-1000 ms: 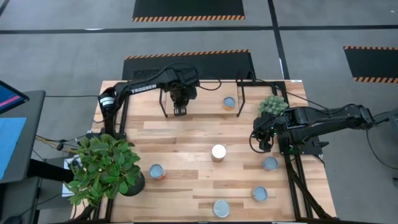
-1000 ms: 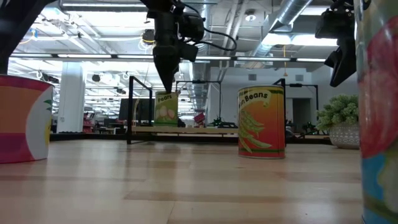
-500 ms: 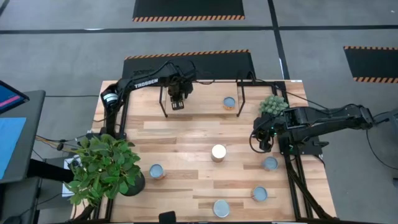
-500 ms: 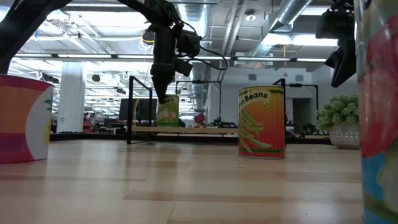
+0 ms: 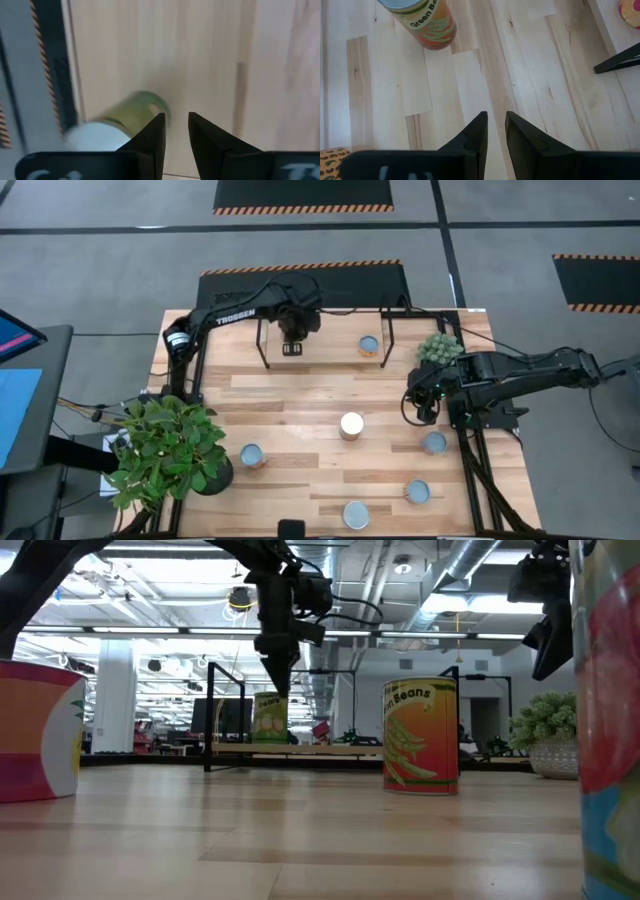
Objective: Pick and place cans onto a shelf
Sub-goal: Put the canned pears on the shelf, then put the canned green beans on the shelf
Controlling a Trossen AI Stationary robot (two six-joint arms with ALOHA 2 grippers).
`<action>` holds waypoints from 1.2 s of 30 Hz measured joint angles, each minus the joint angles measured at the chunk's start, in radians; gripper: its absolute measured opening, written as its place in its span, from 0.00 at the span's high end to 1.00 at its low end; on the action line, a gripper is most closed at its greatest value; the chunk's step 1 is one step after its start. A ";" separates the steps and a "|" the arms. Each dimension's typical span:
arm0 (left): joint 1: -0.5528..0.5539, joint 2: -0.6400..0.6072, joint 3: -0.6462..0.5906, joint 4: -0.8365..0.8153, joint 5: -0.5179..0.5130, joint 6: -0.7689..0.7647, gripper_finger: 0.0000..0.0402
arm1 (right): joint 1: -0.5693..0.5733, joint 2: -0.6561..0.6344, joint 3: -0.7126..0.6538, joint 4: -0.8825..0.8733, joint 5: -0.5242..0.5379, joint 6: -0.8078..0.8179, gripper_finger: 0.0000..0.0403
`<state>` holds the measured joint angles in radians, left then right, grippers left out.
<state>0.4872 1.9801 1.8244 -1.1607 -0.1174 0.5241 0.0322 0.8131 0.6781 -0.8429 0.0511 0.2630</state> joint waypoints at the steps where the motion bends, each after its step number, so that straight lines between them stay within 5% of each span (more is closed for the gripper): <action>1: 0.003 0.004 0.000 0.011 -0.002 0.022 0.82 | 0.000 0.000 0.000 0.000 0.000 0.000 0.77; 8: 0.013 0.018 -0.010 0.087 -0.068 0.072 0.82 | 0.000 0.000 0.000 0.000 0.000 0.000 0.77; 19: 0.019 0.019 -0.002 -0.011 -0.180 0.036 0.82 | 0.000 0.000 0.000 0.000 0.000 0.000 0.77; 29: 0.004 0.019 -0.002 0.030 -0.180 0.034 0.82 | 0.000 0.000 0.000 0.000 0.000 0.000 0.77; 36: -0.071 0.015 0.062 -0.070 0.105 -0.094 0.82 | 0.000 0.000 0.000 0.000 0.000 0.000 0.77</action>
<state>0.4159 1.9949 1.8864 -1.2309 -0.0128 0.4298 0.0322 0.8135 0.6778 -0.8430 0.0513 0.2626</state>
